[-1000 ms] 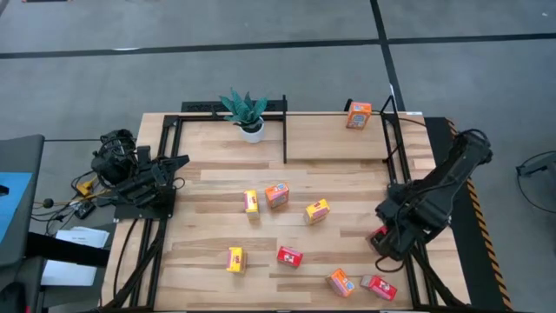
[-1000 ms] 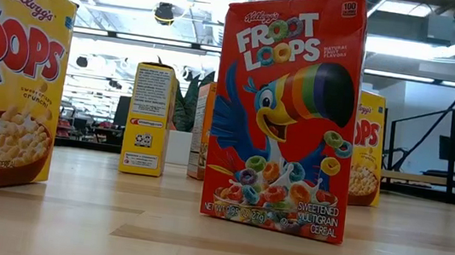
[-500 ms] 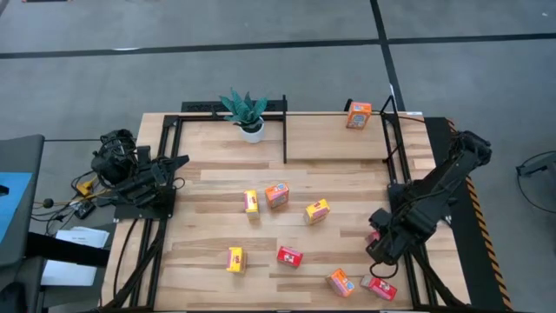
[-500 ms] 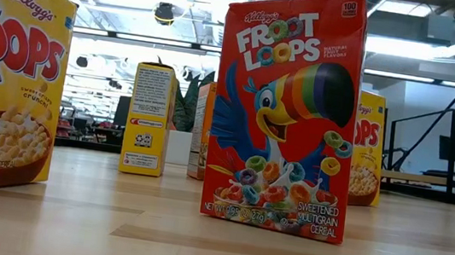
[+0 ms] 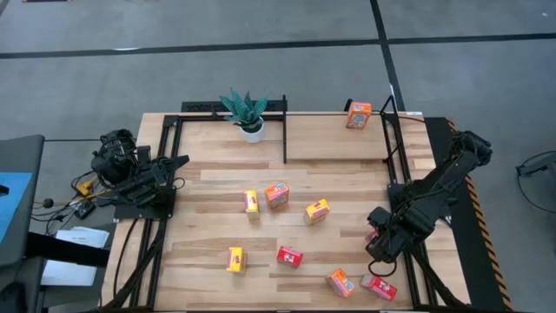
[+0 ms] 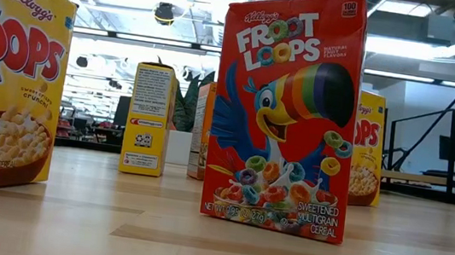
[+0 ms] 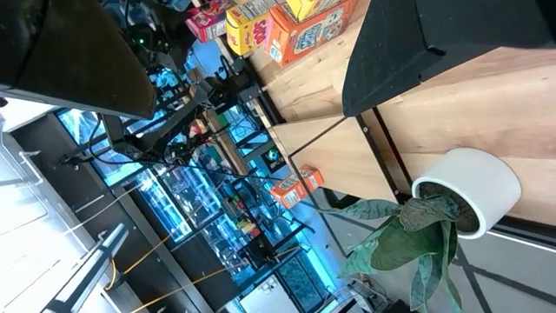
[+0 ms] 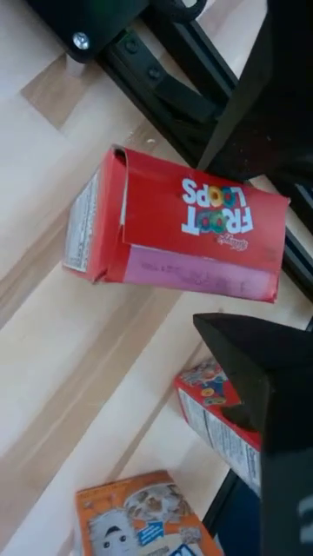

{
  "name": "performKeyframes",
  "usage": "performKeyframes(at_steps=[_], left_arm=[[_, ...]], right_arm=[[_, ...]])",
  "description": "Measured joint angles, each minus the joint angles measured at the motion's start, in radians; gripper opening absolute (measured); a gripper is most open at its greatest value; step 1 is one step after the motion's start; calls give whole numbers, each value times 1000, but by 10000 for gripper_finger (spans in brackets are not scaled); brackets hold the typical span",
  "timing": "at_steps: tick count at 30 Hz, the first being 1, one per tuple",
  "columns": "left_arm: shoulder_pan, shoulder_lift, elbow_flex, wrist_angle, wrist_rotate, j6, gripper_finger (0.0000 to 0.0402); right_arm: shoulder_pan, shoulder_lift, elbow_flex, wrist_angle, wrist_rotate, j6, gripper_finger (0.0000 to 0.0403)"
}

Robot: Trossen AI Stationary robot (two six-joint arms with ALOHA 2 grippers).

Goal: Stack cereal on shelf
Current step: Put the top right red cereal box on the shelf

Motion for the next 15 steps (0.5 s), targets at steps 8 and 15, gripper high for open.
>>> performKeyframes(at_steps=[8, 15], left_arm=[[0, 0, 0, 0, 0, 3, 359], [0, 0, 0, -2, 0, 3, 359]], right_arm=[[-17, 0, 0, 2, 11, -21, 225], [-45, 0, 0, 1, 11, -52, 171]])
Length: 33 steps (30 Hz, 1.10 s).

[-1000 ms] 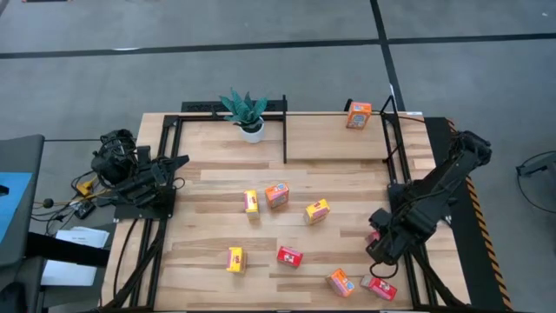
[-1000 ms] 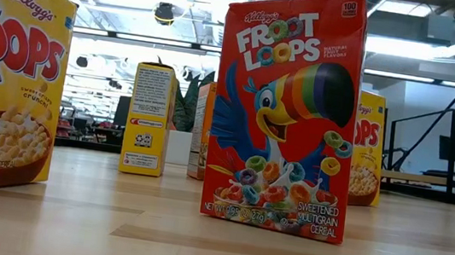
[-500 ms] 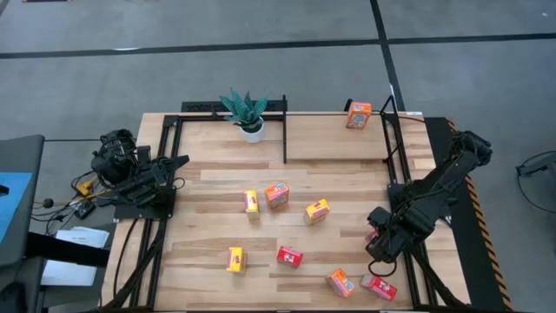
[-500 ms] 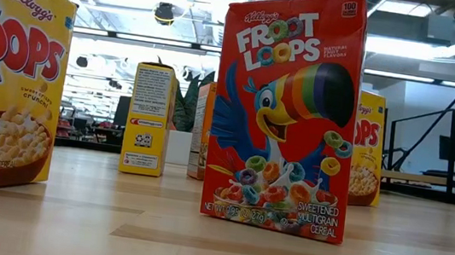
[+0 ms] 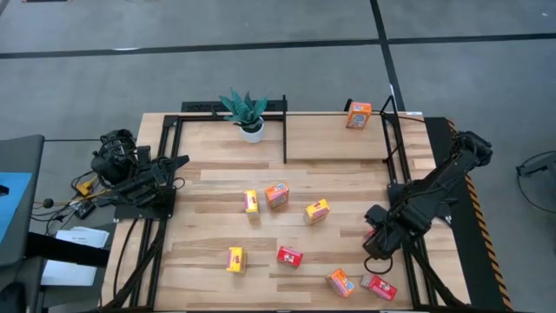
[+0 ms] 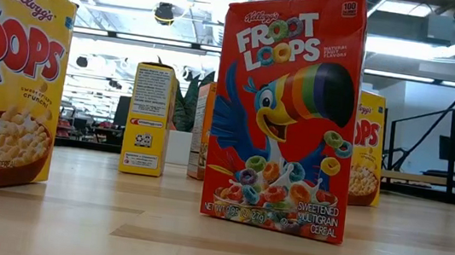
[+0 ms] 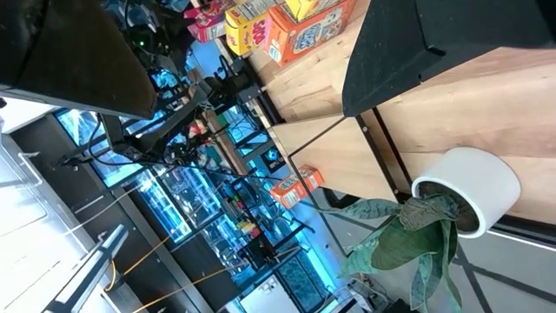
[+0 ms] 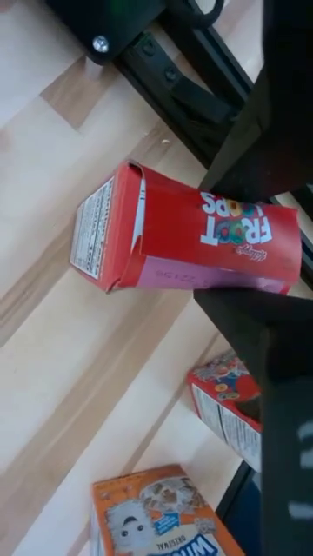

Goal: Stack cereal on shelf
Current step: Put the top right red cereal box on the shelf

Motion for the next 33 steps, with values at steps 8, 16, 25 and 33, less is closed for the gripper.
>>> performKeyframes(at_steps=[8, 16, 25, 33], left_arm=[[0, 0, 0, -8, 0, 0, 359], [0, 0, 0, -10, 0, 8, 359], [0, 0, 0, -18, 0, 18, 359], [0, 0, 0, -18, 0, 19, 359]], right_arm=[[-87, 0, 12, 23, -1, -162, 128], [-274, 0, 127, -99, 0, -517, 126], [-620, 0, 270, -226, 108, -978, 125], [-995, 9, 358, -100, 158, -1415, 126]])
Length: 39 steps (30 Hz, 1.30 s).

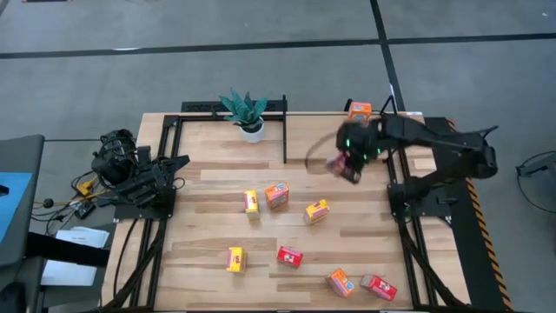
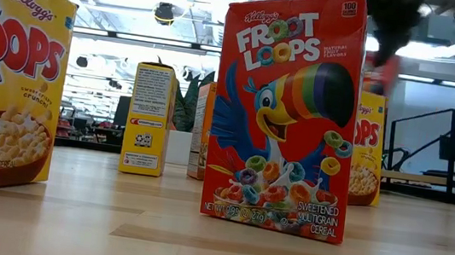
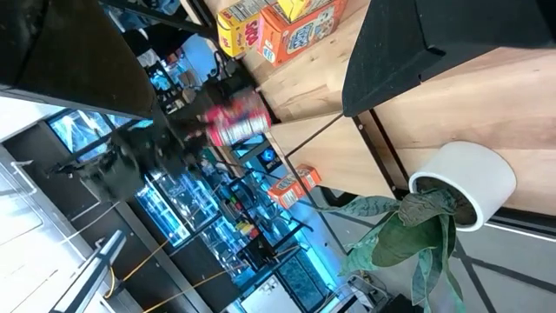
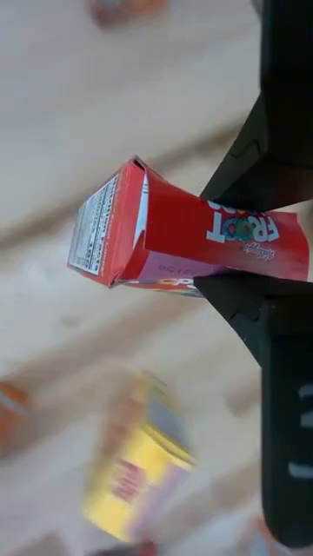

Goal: Stack cereal on shelf
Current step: Put the top right red cereal box on the shelf

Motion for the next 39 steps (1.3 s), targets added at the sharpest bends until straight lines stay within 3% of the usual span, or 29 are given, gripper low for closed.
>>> performKeyframes(at_steps=[5, 10, 17, 23, 39], left_arm=[[0, 0, 0, 0, 0, 1, 359], [0, 0, 0, -1, 0, 2, 359], [0, 0, 0, -25, 0, 8, 359], [0, 0, 0, -27, 0, 7, 359], [0, 0, 0, -34, 0, 6, 359]], right_arm=[[-187, 8, 31, 142, -1, -233, 126], [-312, 109, 134, 162, -2, -446, 124], [-378, 331, 330, 112, 3, -774, 134], [-386, 460, 412, 10, 168, -1042, 133], [-455, 523, 413, 17, 153, -1145, 133]])
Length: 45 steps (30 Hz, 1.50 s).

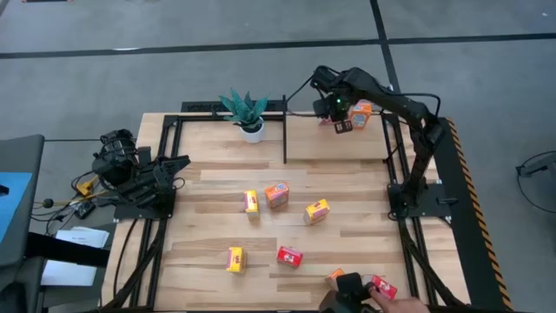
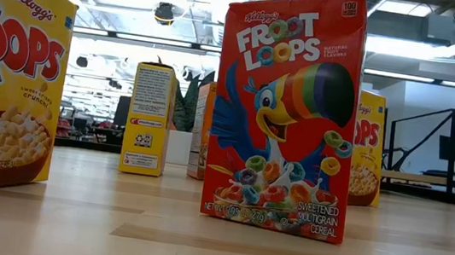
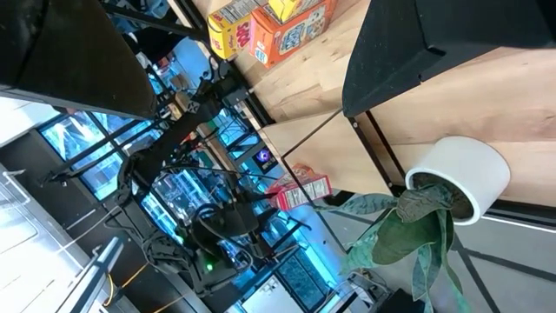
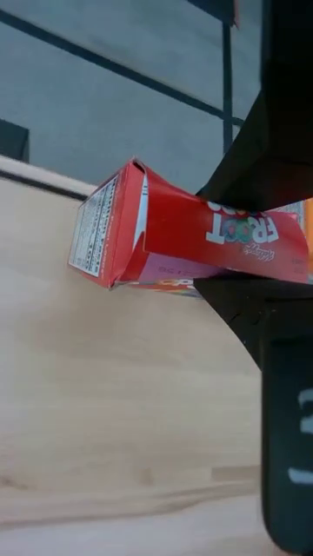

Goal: Stack cereal on shelf
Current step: Put the top right red cereal box on the shelf

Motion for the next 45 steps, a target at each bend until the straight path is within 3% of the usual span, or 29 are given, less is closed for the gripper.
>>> performKeyframes(at_steps=[6, 18, 34, 45], left_arm=[[0, 0, 0, 0, 0, 0, 359], [0, 0, 0, -4, 0, 5, 359], [0, 0, 0, -4, 0, 6, 359], [0, 0, 0, -7, 0, 6, 359]], right_arm=[[-36, 0, 0, 4, -61, 0, 136], [-48, 20, 0, 9, -65, -55, 146], [-54, 34, 0, 29, -48, -34, 205], [-61, 34, 0, 45, -49, 11, 223]])
